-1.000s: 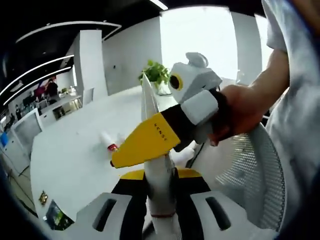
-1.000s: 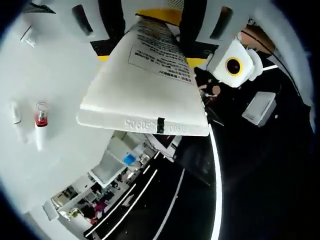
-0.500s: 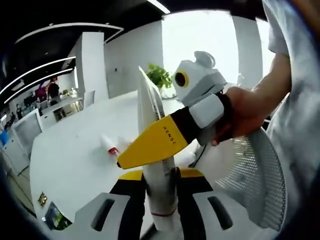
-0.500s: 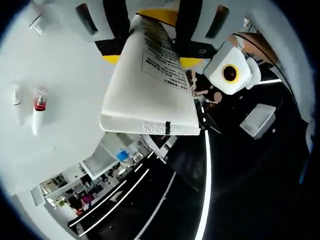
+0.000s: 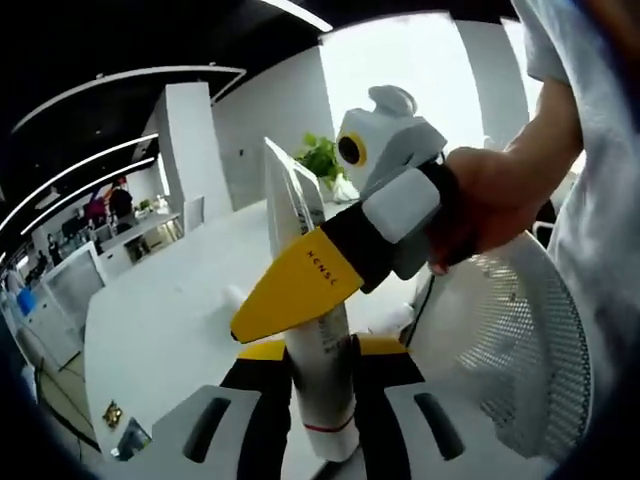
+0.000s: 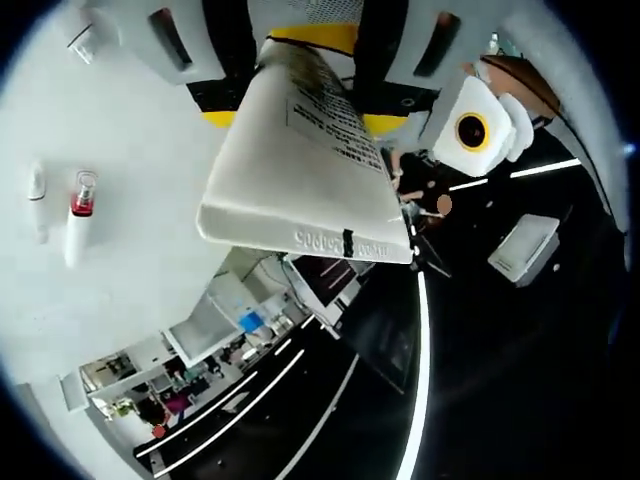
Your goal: Arrange the skincare products in the storage area until every visible bottle or jar stands upright without overlapping.
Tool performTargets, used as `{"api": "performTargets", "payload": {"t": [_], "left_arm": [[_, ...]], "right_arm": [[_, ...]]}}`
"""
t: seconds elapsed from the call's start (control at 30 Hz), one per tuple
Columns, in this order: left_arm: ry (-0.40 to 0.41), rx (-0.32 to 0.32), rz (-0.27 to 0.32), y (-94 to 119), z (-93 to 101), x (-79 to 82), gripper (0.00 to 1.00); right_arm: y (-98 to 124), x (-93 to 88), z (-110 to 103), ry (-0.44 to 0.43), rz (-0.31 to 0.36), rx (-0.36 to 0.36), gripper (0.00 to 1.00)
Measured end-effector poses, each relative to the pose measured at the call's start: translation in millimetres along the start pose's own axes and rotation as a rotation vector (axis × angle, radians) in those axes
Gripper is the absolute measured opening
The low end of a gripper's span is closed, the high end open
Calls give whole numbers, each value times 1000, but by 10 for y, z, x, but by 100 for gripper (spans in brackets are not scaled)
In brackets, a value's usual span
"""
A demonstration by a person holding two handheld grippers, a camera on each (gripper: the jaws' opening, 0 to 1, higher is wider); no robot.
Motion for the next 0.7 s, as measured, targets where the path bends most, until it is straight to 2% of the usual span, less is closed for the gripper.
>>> {"api": "performTargets", "payload": {"t": [0.13, 0.2, 0.27, 0.4, 0.5, 0.7], "left_arm": [[-42, 40, -13, 18, -52, -16, 19], [-117, 55, -29, 25, -87, -25, 18], [-69, 76, -33, 27, -87, -37, 18], [-88, 111, -35, 35, -147, -35, 18], [-43, 138, -15, 38, -195, -23, 20], [-121, 149, 22, 24, -207, 25, 22]], "right_arm": [[-55, 26, 14, -93, -2, -21, 37], [-88, 43, 13, -166, 6, -39, 40], [-114, 44, 28, -141, 8, -43, 40], [-181, 76, 28, -80, 27, -52, 36], [-205, 105, 12, -33, 20, -37, 33], [-190, 155, -24, 44, -7, 26, 30]]}}
Point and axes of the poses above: the point that each gripper's makers call its tool centre point, and the gripper's own axes: y roughly backward along the fingers, z roughly to its right, x roughly out of its top, the point moved 4 cm from there along y, roughly backward along the fingers, and after that the axes turned 15 degrees about z, right-handed, at the moved point
